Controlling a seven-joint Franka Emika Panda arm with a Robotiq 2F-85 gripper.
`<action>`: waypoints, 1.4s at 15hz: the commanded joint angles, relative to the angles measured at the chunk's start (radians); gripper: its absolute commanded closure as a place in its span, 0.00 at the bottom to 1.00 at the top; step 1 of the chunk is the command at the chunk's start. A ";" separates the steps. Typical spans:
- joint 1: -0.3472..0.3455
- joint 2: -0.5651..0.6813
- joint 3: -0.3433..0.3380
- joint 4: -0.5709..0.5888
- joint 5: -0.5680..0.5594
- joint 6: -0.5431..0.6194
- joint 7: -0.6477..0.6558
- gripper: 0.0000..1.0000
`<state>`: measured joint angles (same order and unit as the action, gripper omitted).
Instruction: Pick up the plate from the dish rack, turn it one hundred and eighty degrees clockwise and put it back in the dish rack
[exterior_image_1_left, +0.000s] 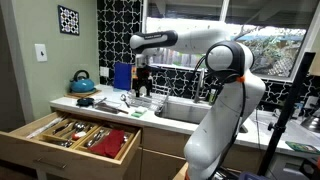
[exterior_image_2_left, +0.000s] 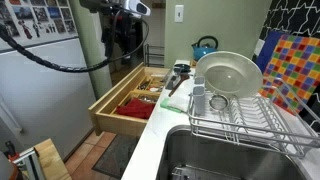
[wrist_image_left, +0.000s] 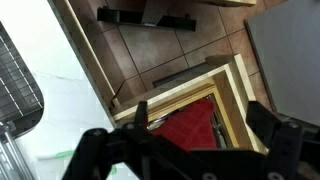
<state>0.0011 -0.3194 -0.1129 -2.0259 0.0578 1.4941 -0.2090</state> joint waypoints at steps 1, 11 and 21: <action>-0.012 0.001 0.010 0.002 0.003 -0.002 -0.003 0.00; -0.087 0.130 0.002 0.222 -0.209 0.192 0.122 0.00; -0.131 0.204 -0.021 0.322 -0.236 0.296 0.163 0.00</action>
<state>-0.1291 -0.1175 -0.1341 -1.7091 -0.1791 1.7939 -0.0450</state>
